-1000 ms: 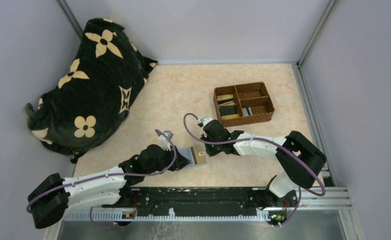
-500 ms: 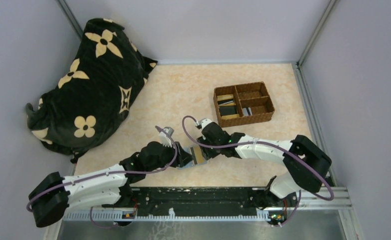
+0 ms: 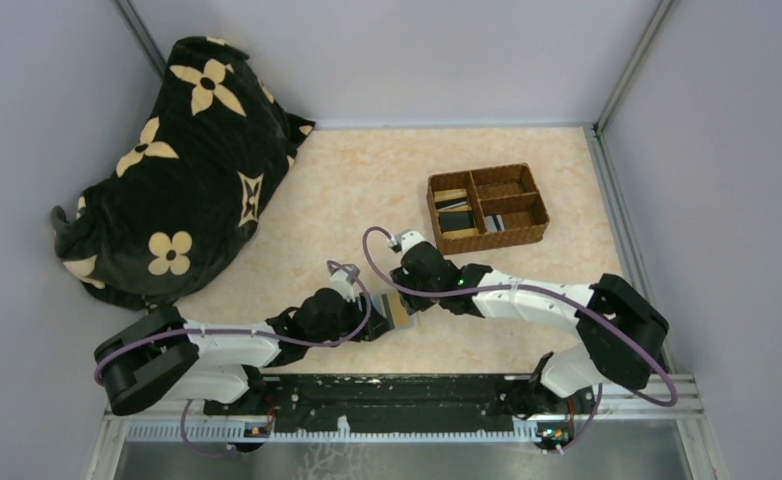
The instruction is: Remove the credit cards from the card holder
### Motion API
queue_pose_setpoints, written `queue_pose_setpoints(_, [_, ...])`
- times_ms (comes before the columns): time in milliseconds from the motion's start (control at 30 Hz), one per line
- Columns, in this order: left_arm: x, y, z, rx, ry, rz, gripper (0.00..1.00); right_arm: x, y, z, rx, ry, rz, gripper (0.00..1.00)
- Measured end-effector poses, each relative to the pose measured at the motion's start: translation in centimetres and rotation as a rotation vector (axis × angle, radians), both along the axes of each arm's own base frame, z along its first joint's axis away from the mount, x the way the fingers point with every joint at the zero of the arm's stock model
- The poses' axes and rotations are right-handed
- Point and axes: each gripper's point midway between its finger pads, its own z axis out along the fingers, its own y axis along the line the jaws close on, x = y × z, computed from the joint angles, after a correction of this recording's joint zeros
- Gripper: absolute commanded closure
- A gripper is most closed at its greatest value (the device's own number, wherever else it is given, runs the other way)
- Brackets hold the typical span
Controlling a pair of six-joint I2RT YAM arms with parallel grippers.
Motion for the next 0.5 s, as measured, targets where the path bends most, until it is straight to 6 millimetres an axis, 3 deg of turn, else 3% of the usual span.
queue_pose_setpoints(300, [0.6,-0.8,0.8,-0.044,-0.029,0.004,0.34,0.6,-0.4,-3.8,-0.098,0.021,-0.017,0.6])
queue_pose_setpoints(500, [1.0,-0.8,0.9,-0.051,-0.046,0.02,0.33,1.1,-0.2,-4.1,-0.101,0.007,-0.019,0.64])
